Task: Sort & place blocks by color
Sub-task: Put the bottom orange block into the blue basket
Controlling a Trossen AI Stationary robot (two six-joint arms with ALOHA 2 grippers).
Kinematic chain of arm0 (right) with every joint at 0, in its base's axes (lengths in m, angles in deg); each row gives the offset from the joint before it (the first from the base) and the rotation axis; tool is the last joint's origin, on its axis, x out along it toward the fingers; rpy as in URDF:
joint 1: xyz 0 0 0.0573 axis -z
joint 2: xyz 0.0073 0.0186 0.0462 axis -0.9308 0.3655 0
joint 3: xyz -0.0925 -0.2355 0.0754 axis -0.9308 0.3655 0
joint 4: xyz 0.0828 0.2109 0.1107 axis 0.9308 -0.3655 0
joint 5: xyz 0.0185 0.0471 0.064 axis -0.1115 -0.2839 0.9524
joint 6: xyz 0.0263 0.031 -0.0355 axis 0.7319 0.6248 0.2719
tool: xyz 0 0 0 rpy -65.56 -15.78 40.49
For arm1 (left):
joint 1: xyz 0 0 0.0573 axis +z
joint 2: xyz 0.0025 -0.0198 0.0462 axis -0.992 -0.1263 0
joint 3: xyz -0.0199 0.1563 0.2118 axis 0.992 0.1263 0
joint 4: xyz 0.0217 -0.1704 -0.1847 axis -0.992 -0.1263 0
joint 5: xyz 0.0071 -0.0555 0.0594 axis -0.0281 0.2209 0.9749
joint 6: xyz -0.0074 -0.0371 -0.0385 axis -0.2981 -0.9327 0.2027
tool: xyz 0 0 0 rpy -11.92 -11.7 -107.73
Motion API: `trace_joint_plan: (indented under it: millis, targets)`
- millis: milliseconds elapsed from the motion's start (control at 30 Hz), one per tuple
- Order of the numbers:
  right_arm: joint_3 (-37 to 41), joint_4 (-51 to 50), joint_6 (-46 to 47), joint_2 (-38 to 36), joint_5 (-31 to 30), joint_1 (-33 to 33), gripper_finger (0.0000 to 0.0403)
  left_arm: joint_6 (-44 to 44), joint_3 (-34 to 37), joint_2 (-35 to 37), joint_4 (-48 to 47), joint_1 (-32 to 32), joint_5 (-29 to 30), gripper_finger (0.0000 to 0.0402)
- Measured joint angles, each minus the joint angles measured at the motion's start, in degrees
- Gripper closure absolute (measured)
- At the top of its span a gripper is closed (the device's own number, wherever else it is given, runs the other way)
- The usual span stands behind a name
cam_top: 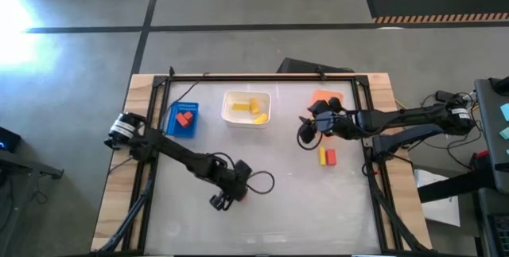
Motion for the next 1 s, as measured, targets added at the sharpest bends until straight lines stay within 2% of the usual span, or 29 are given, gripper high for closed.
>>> trace_joint_plan:
  millis: [167, 333, 433, 567, 667, 733, 1000]
  targets:
    - [0.0, 7.33, -5.42, 0.0, -0.93, -1.86, 0.0188, -8.26, 2.73, 6.82, -5.19, 0.73, 12.2, 0.029]
    - [0.02, 9.73, -7.64, 0.0, -0.96, -2.67, 0.0188, -20.72, 10.6, 19.21, -7.4, 4.98, 24.3, 0.029]
    - [0.07, 9.81, -7.63, 0.0, -0.96, -2.65, 0.0188, -32.92, 15.39, 28.14, -11.24, 8.86, 32.05, 0.029]
    - [0.07, 10.1, -7.63, 0.0, -0.96, -2.65, 0.0188, -58.27, 18.31, 39.3, -26.39, 14.52, 47.15, 0.029]
    - [0.07, 10.55, -7.65, 0.0, -0.97, -2.65, 0.0188, -72.87, 18.88, 44.5, -39.52, 18.31, 48.22, 0.029]
    - [0.07, 10.71, -7.65, 0.0, -0.96, -2.65, 0.0188, -77.33, 20.27, 46.63, -43.83, 20.53, 48.28, 0.029]
    - [0.07, 10.76, -7.67, 0.0, -0.96, -2.65, 0.0188, -78.91, 25.1, 47.82, -43.11, 25.2, 47.84, 0.029]
